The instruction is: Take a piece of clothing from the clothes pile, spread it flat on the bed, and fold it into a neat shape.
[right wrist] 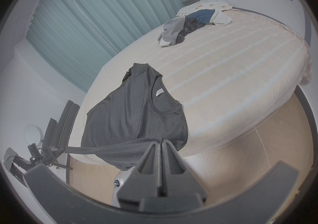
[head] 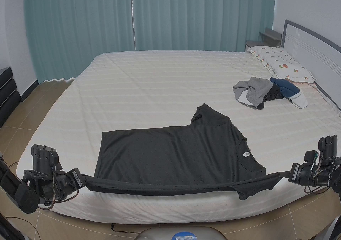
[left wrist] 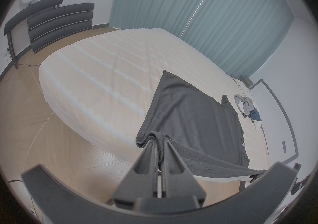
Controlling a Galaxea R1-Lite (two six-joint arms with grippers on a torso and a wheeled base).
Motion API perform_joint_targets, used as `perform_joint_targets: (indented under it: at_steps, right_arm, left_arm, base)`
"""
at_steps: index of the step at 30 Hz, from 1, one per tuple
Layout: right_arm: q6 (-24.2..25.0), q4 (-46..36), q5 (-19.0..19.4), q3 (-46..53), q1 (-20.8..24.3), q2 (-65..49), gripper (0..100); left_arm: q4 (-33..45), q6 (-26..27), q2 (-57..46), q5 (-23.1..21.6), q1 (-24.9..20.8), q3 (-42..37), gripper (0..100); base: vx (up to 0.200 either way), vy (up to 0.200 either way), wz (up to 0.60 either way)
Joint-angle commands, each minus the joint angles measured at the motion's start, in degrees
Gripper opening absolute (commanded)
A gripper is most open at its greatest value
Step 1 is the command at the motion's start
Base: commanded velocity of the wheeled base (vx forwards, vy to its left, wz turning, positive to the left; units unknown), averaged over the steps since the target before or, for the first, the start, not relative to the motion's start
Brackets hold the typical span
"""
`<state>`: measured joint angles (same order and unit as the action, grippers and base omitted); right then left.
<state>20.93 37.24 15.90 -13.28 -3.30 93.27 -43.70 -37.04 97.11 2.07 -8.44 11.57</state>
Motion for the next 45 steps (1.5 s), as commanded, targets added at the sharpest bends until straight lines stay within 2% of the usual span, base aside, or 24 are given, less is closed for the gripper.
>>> perform_joint_targets:
  at_steps: [1,10,17,26,32,37,45]
  right_arm:
    - [-0.01,0.02,0.10,0.18,0.05,0.25,0]
    - [0.60,0.11,0.19,-1.23,-0.04,2.44,0]
    - [1.04,0.11,0.10,-6.76,0.05,8.68,0]
    - [3.24,0.20,-0.08,-14.41,0.58,15.27,0]
    - [4.21,0.20,0.01,-14.94,0.75,13.60,0]
    - [4.29,0.11,0.01,-13.79,2.95,10.09,0]
    - [4.38,0.11,-0.16,-14.15,2.69,10.09,0]
  left_arm:
    - [-0.07,-0.05,0.27,-0.14,-0.27,-0.32,0]
    - [-0.07,-0.67,6.07,-0.75,-0.09,3.28,0]
    - [0.11,-0.76,7.22,-0.75,0.53,7.24,0]
    - [-0.07,-0.93,13.98,-0.67,1.58,12.34,0]
    - [-0.07,-0.76,12.67,-0.58,2.81,12.34,0]
    - [0.90,-0.58,8.53,-0.58,3.78,10.58,0]
    - [2.39,-0.58,10.73,-0.84,2.99,11.28,0]
  base:
    - [0.000,0.000,0.00]
    - [0.000,0.000,0.00]
    - [0.000,0.000,0.00]
    - [0.000,0.000,0.00]
    - [0.000,0.000,0.00]
    - [0.000,0.000,0.00]
    - [0.000,0.000,0.00]
